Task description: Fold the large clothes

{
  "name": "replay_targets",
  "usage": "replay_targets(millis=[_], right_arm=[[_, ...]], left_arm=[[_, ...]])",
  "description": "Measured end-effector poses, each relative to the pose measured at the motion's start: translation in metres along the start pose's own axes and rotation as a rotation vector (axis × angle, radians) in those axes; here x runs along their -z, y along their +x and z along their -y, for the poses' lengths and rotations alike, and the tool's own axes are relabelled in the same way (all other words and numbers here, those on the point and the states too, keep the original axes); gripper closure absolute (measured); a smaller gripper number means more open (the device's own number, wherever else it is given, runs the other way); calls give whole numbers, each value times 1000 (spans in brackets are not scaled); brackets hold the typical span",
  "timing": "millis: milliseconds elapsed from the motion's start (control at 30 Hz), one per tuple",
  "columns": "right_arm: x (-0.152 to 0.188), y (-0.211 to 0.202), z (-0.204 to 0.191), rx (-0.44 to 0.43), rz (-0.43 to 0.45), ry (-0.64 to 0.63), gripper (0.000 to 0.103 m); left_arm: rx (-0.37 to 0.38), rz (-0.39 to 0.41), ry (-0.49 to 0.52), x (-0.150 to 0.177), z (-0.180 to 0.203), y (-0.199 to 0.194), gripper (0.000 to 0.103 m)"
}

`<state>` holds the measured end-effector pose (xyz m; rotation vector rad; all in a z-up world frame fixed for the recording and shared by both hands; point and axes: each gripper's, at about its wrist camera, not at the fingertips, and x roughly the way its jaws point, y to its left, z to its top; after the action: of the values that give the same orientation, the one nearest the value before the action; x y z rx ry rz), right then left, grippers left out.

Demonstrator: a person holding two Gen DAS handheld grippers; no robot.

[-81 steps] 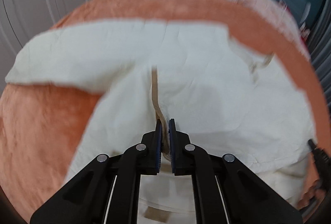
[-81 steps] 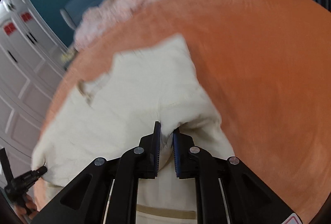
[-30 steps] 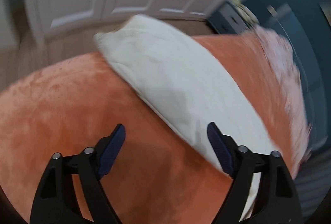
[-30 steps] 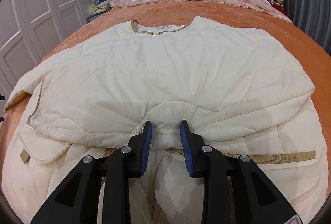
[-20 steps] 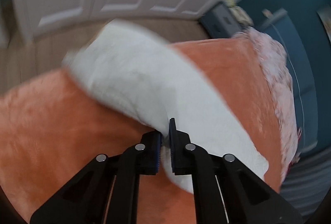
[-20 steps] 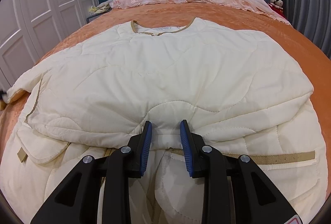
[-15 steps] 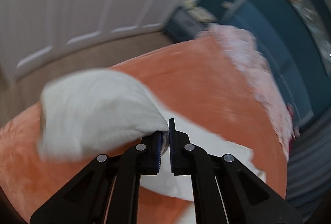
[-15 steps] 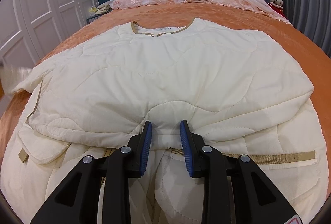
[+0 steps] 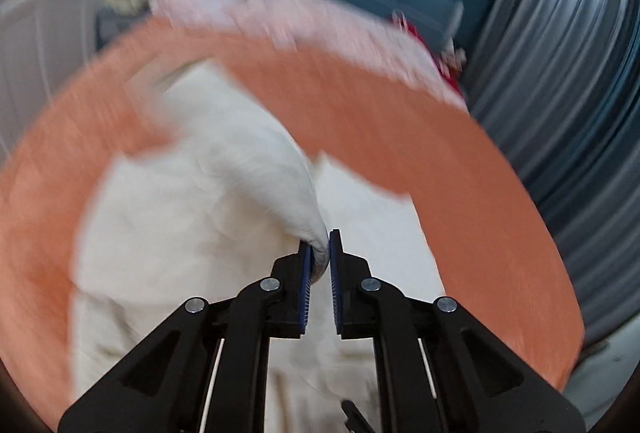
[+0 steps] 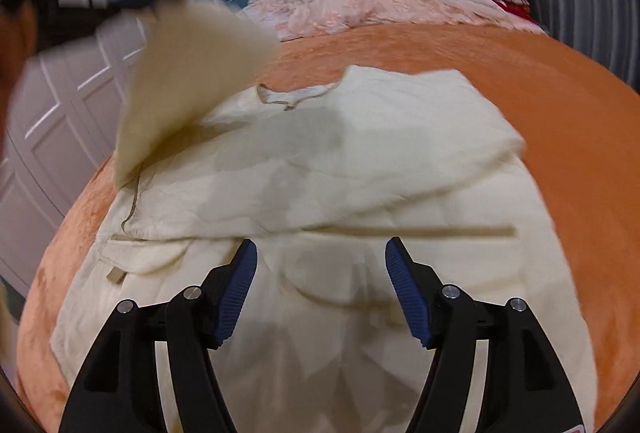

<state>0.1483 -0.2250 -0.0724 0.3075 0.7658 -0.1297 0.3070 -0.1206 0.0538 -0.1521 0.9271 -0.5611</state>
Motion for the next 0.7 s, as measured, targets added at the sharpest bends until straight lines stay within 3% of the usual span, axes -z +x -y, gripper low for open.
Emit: replay_targets(millis=[33,100,133,167,300,433,533,667,700], right_arm=[[2,-5,11,3,-3,35,36],[2,-11,28,0,-5,96,33],[0,-13,37,-6,-7,136,33],[-2,-13,42,-13,-8,162,33],[-19,-12,57,-52,14,254,29],[-49,6,56,-62,23,249,28],[-70,26,60,-11,19,270,28],[-75,46,69,70,-39,300,28],[-74,52,69,73,-59,305,32]], left_arm=[[8,-35,-11,13,1,9,88],[27,-95,-47,43,-7,27,62],[24,-109,-67,56,-8,23,41],[31,-106,-96,64,-19,22,32],[82,-81,-277,73,-85,11,29],[32,-32,-489,73,-164,-9,29],[-7,-15,-651,73,-222,-12,29],[-68,-28,-741,73,-267,-1,30],[-67,-31,-753,73,-270,0,30]])
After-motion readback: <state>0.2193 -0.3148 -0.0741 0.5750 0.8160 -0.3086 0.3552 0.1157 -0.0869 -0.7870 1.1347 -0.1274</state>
